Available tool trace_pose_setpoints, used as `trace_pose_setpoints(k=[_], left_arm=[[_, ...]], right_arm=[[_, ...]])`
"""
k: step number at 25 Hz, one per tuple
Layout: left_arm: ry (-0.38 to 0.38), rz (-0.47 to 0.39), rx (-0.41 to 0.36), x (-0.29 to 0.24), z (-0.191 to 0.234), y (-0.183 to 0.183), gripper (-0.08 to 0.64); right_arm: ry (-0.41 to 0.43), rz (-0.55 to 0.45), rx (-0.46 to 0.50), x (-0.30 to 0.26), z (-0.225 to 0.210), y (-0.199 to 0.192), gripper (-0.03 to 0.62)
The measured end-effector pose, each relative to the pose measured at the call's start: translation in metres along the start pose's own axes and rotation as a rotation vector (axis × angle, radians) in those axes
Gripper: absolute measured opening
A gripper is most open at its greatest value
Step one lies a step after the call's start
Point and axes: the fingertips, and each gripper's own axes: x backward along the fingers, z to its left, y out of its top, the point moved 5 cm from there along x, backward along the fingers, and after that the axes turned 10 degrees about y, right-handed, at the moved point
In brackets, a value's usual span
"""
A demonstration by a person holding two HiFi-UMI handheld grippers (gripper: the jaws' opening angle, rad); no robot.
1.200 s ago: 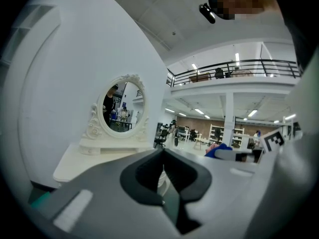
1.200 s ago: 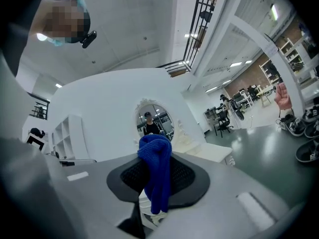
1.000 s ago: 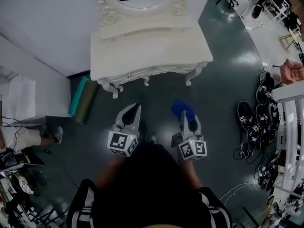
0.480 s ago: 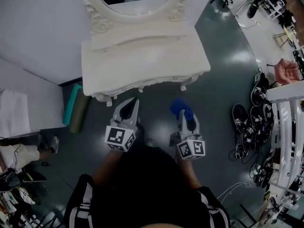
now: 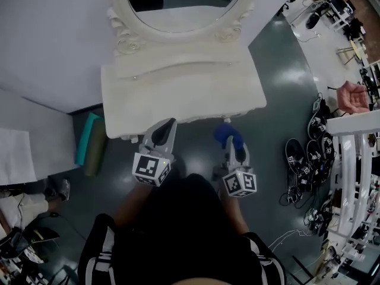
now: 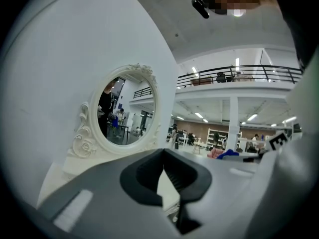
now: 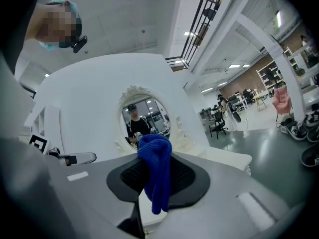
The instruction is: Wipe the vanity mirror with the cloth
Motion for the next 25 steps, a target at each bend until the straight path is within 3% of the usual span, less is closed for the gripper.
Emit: trace_pose_setpoints(k=[10, 19, 25], left_arm=[[0.031, -0.019, 0.03, -0.017, 0.034, 0.023, 0.009], [0.127, -0.043, 0.029, -0.075, 0.04, 0.024, 0.009], [0.17, -0.063, 0.048, -0.139, 0.053, 0.042, 0.009]], right_arm=[[0.048, 0.0, 0.017, -0.056, 0.021, 0.016, 0.083], [0.108, -0.004, -0.003, -0.126, -0.029, 0.023, 0.084], [0.165, -0.001, -0.021, -0.201, -0.056, 0.041, 0.083]])
